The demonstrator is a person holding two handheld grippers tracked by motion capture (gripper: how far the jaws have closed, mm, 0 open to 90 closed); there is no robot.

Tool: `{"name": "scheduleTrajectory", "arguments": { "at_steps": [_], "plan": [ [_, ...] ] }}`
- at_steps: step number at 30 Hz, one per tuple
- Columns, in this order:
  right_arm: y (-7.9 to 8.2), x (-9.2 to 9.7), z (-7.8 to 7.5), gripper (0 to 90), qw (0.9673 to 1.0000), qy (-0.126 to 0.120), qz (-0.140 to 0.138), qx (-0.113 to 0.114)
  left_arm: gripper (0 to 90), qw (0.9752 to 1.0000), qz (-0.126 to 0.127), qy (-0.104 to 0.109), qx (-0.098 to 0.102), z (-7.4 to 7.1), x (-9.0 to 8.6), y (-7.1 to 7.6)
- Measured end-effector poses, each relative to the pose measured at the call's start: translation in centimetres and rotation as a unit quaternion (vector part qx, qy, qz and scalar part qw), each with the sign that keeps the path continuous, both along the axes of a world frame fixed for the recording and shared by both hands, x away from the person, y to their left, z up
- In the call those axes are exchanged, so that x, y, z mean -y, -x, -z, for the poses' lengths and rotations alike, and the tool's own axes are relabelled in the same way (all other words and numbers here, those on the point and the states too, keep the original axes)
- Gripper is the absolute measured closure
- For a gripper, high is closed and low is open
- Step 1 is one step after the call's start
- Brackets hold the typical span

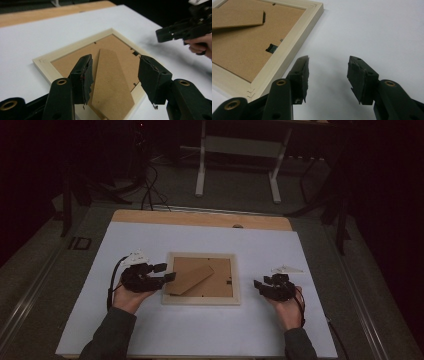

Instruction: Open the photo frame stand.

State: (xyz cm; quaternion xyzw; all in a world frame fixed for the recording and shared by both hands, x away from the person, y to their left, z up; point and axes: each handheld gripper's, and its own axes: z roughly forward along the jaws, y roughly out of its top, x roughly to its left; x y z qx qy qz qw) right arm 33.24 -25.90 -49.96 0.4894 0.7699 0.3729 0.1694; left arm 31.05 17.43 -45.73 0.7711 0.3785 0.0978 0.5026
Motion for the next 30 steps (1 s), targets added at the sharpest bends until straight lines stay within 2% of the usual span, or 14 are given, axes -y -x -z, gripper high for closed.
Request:
{"name": "scheduleTrajectory", "arguments": {
  "at_steps": [2,5,14,18,20,21,28,30],
  "plan": [
    [0.0,0.0,0.0,50.9,1.0000,0.000,0.000,0.000,45.3,0.9999,0.003,-0.012,-0.001,0.3,0.4,-0.4],
    [0.0,0.0,0.0,50.7,1.0000,0.000,-0.001,-0.001,44.2,0.9998,0.013,-0.012,-0.008,0.4,0.8,-1.1],
    [-0.1,-0.3,0.4,50.7,1.0000,0.004,-0.005,-0.006,45.5,0.9984,0.030,-0.036,-0.031,0.4,2.2,-3.0],
    [0.0,-0.2,0.2,50.5,1.0000,0.002,-0.006,-0.005,45.5,0.9964,0.034,-0.066,-0.040,0.7,3.3,-3.7],
    [0.0,-0.2,0.2,50.3,1.0000,0.002,-0.007,-0.004,45.1,0.9960,0.037,-0.070,-0.042,0.7,3.5,-3.9],
    [0.0,-0.2,0.1,50.3,1.0000,0.002,-0.007,-0.003,45.1,0.9942,0.048,-0.083,-0.050,0.9,4.0,-4.3],
    [-0.1,-0.3,0.3,50.0,0.9999,0.004,-0.012,-0.006,44.0,0.9897,0.053,-0.111,-0.073,1.4,5.0,-5.5],
    [-0.1,-0.3,0.3,50.0,0.9999,0.002,-0.012,-0.007,41.1,0.9873,0.057,-0.124,-0.081,1.6,5.4,-5.7]
  ]
}}
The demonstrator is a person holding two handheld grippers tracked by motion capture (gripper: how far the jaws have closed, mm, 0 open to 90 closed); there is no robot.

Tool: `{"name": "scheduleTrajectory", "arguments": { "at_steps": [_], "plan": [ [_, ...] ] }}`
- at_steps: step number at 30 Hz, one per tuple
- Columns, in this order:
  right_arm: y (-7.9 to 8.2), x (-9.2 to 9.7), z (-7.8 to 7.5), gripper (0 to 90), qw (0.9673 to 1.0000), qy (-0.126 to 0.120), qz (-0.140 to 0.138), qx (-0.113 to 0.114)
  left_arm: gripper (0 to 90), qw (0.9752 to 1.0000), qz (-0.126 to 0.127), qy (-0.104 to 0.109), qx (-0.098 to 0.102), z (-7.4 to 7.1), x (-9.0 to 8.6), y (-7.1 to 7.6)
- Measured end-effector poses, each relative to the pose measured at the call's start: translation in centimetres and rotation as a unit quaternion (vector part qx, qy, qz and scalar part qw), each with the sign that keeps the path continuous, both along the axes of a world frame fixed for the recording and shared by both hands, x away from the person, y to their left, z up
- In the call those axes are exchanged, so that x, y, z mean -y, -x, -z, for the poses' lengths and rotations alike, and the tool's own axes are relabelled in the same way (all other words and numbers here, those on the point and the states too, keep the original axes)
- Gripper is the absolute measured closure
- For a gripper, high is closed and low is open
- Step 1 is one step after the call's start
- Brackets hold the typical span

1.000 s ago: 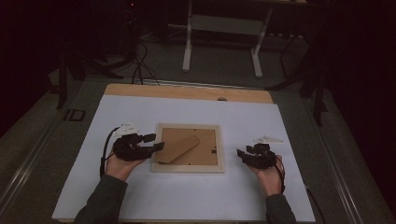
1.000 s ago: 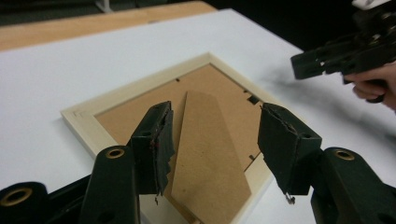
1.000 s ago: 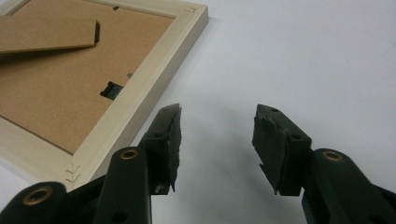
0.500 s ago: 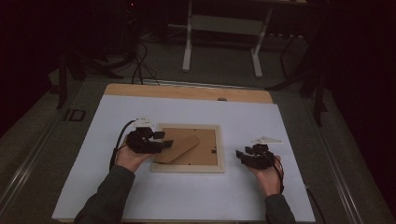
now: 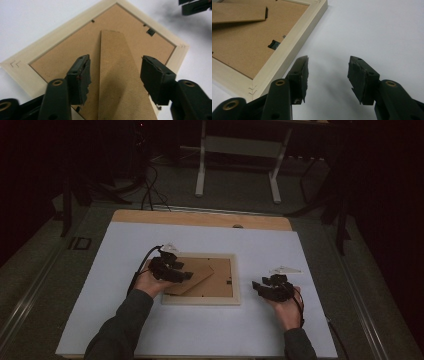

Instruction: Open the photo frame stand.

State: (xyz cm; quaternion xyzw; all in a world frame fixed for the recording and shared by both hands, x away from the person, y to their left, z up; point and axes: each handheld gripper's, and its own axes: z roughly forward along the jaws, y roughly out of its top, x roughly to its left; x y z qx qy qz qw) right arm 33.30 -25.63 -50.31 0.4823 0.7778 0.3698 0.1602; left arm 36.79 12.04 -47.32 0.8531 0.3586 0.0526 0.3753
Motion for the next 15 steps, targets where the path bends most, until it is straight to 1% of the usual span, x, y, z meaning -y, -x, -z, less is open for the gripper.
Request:
{"name": "scheduleTrajectory", "arguments": {
  "at_steps": [1,2,3,5,7,8,9,10,12,15],
  "plan": [
    [0.0,0.0,0.0,50.1,1.0000,0.001,-0.001,0.001,40.5,0.9999,0.001,-0.011,-0.002,0.1,0.2,-0.1],
    [0.0,0.0,0.0,50.1,1.0000,0.001,-0.001,0.001,39.4,0.9999,0.001,-0.011,-0.002,0.1,0.2,-0.1],
    [0.0,0.0,-0.1,50.1,1.0000,0.001,-0.002,0.003,39.4,0.9997,0.008,-0.022,-0.009,0.4,0.6,-0.2],
    [0.0,0.0,-0.1,50.1,1.0000,0.000,-0.003,0.003,36.3,0.9994,0.012,-0.031,-0.013,0.6,0.8,-0.4],
    [0.0,0.0,-0.1,50.0,1.0000,0.000,-0.003,0.003,34.9,0.9991,0.018,-0.033,-0.019,0.8,1.1,-0.5],
    [0.0,0.0,-0.1,50.0,1.0000,0.000,-0.003,0.003,34.7,0.9991,0.018,-0.033,-0.019,0.8,1.1,-0.5],
    [0.0,0.0,-0.1,50.0,1.0000,0.001,-0.004,0.003,34.7,0.9988,0.023,-0.034,-0.026,0.9,1.3,-0.7],
    [0.0,0.1,0.0,50.0,1.0000,-0.002,-0.004,0.000,33.9,0.9987,0.022,-0.036,-0.029,1.0,1.4,-0.8],
    [-0.1,0.2,0.0,50.0,0.9998,-0.016,-0.006,-0.005,33.5,0.9984,0.025,-0.038,-0.033,1.2,1.5,-0.9],
    [-0.1,0.3,-0.1,50.0,0.9998,-0.017,-0.005,-0.003,32.3,0.9978,0.030,-0.044,-0.041,1.5,1.8,-1.0]
  ]
}}
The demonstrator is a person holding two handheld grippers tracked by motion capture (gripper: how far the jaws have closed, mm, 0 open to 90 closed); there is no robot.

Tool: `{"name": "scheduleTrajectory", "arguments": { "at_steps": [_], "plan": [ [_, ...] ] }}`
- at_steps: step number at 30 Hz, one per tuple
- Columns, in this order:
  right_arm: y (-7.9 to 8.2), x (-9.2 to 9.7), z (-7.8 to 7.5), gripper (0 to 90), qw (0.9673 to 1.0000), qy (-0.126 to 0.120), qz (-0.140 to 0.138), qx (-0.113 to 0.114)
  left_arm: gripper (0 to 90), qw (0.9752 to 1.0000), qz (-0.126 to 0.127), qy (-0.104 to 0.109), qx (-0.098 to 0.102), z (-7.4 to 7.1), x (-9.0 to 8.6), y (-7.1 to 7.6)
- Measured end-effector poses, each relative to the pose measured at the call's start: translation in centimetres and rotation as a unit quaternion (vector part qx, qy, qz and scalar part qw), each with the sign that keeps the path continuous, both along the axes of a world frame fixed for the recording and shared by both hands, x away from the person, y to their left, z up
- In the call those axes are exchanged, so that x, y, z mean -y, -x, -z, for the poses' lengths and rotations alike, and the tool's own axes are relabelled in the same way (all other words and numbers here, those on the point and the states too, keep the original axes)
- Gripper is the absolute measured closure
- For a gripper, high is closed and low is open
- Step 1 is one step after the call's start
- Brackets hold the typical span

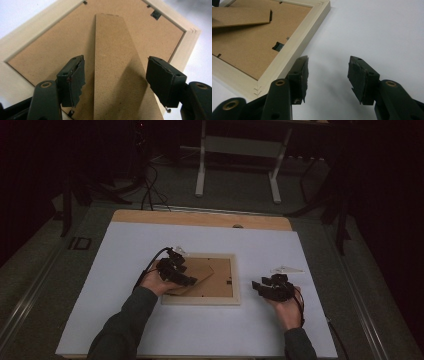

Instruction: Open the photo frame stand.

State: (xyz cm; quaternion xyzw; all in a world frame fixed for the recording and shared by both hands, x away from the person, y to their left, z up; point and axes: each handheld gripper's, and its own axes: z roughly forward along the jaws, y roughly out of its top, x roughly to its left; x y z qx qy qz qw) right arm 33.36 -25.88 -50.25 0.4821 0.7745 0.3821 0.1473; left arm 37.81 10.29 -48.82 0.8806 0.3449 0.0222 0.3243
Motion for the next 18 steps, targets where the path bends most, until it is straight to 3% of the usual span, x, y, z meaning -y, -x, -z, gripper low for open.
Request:
{"name": "scheduleTrajectory", "arguments": {
  "at_steps": [7,18],
  "plan": [
    [0.0,0.0,0.1,50.0,1.0000,0.002,0.000,0.000,32.3,0.9998,0.017,-0.012,-0.004,0.2,0.6,0.1],
    [0.0,0.1,0.2,50.0,1.0000,0.001,0.002,-0.002,36.3,0.9992,0.021,-0.034,-0.005,0.7,1.1,0.2]
  ]
}}
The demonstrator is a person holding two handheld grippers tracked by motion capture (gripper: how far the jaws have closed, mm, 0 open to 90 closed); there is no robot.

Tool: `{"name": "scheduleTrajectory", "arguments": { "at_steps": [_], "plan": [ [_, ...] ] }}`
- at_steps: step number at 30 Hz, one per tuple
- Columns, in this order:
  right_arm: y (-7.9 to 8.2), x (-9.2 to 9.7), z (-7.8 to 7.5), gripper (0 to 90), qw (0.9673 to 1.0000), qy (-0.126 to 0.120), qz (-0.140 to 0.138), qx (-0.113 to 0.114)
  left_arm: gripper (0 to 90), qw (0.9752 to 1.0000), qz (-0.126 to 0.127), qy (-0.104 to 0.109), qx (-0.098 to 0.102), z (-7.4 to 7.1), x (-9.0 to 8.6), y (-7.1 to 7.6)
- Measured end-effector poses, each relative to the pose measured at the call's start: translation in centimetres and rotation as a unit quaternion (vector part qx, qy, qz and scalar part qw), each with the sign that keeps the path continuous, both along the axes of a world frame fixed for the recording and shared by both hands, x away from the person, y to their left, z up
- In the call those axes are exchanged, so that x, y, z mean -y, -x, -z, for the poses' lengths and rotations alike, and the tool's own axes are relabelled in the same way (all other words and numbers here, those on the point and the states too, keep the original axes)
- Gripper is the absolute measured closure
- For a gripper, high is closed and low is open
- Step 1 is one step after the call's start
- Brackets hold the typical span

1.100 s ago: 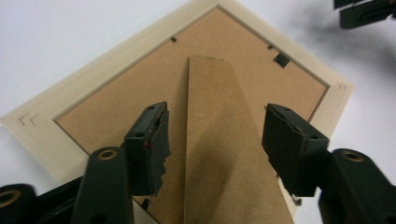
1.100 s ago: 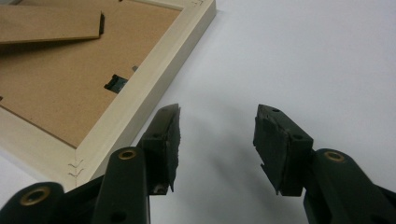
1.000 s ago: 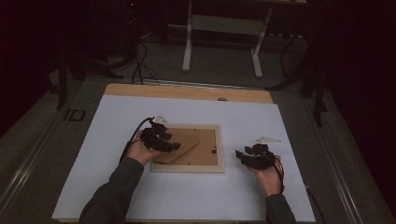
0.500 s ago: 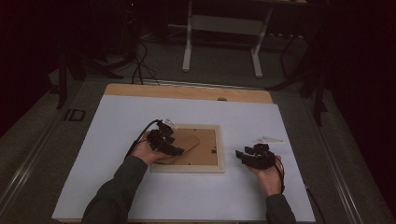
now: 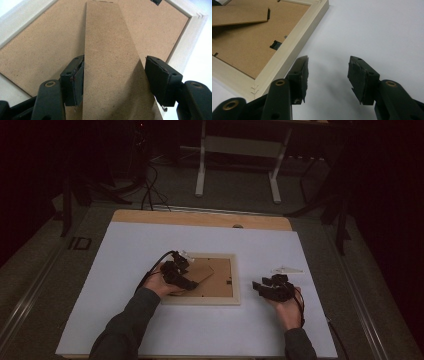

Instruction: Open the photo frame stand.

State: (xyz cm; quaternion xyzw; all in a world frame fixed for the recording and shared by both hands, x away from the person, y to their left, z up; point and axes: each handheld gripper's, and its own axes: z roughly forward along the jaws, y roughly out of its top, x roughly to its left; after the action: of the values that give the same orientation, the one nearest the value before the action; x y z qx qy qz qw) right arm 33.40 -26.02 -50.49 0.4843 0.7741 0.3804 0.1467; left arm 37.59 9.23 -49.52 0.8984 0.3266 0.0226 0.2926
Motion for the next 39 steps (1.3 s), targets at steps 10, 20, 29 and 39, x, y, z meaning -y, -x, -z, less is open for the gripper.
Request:
{"name": "scheduleTrajectory", "arguments": {
  "at_steps": [10,20,29,39],
  "plan": [
    [0.0,-0.1,0.0,50.0,1.0000,0.004,0.000,-0.001,37.3,0.9997,-0.001,-0.015,0.018,-0.1,0.4,0.3],
    [-0.6,-0.7,-0.1,49.8,0.9999,0.013,-0.008,-0.004,38.0,0.9990,-0.005,-0.024,0.036,-0.1,0.5,0.5],
    [-1.5,-1.1,-0.4,49.7,0.9996,0.022,-0.011,-0.010,38.3,0.9976,-0.008,-0.030,0.062,-0.2,0.6,1.1],
    [-2.9,-2.0,-1.4,50.4,0.9996,0.016,-0.021,-0.012,38.3,0.9940,-0.009,-0.041,0.101,-0.6,0.7,1.9]
  ]
}}
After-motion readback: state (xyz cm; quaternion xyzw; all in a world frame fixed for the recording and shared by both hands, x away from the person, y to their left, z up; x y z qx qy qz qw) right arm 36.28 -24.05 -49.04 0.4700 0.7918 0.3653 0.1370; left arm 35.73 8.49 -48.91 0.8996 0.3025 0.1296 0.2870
